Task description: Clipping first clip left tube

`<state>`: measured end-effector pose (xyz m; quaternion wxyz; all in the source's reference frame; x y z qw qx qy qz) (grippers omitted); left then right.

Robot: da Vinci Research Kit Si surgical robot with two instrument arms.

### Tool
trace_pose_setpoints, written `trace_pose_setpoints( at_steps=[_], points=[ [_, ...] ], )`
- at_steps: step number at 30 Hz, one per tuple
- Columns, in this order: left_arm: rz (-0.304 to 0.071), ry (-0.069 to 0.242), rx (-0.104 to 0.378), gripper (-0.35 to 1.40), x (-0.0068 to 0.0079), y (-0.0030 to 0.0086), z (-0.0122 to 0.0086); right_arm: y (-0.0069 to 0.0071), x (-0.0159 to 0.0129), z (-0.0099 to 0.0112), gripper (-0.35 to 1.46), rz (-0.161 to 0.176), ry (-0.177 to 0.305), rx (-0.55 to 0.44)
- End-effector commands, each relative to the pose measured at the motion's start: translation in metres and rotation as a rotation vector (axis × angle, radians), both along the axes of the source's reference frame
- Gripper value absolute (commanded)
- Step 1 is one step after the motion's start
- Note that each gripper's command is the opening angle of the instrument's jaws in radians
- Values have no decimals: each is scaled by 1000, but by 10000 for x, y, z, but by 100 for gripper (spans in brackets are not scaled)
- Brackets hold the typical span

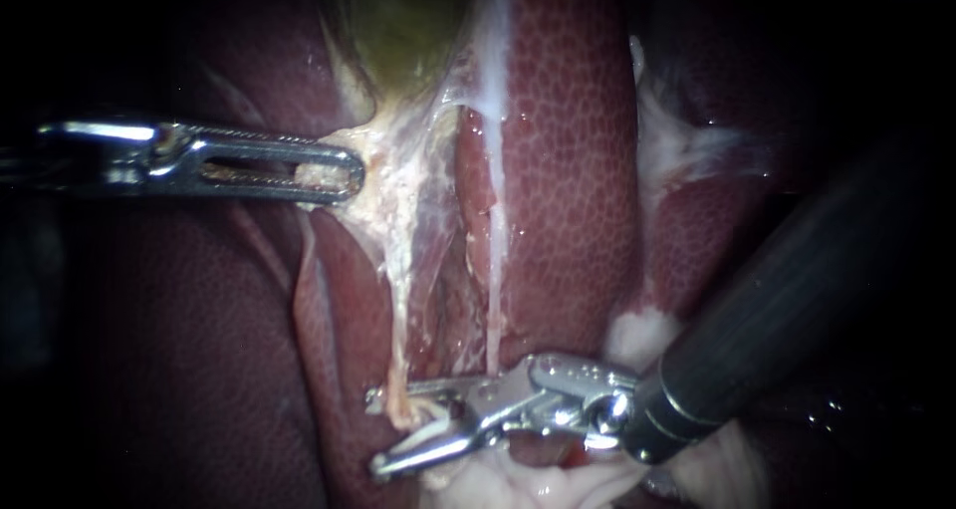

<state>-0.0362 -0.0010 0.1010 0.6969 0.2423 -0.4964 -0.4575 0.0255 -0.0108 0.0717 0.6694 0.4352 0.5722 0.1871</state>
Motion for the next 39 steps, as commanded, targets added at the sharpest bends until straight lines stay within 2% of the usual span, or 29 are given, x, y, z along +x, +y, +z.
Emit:
trace_pose_setpoints(
  at_steps=[1,11,22,32,33,36,37,39],
  points=[
    [0,0,0,-35,0,0,0,1,1,2,58,-1,0,1],
    [-1,1,0,-35,-2,0,0,13,3,11,58,4,-2,3],
    [0,0,0,-35,-4,0,1,42,-2,-9,58,26,30,34],
    [3,-2,1,-35,-5,0,1,43,-3,-7,53,26,31,34],
    [3,-2,1,-35,-5,0,1,43,-3,-6,48,25,31,34],
    [2,-2,1,-35,-5,0,1,42,-15,-5,-16,-22,51,76],
    [2,-2,1,-35,-5,0,1,44,-16,-6,-35,-3,36,72],
    [3,-2,1,-35,-4,0,1,47,-16,-9,-35,8,30,73]
  ],
)
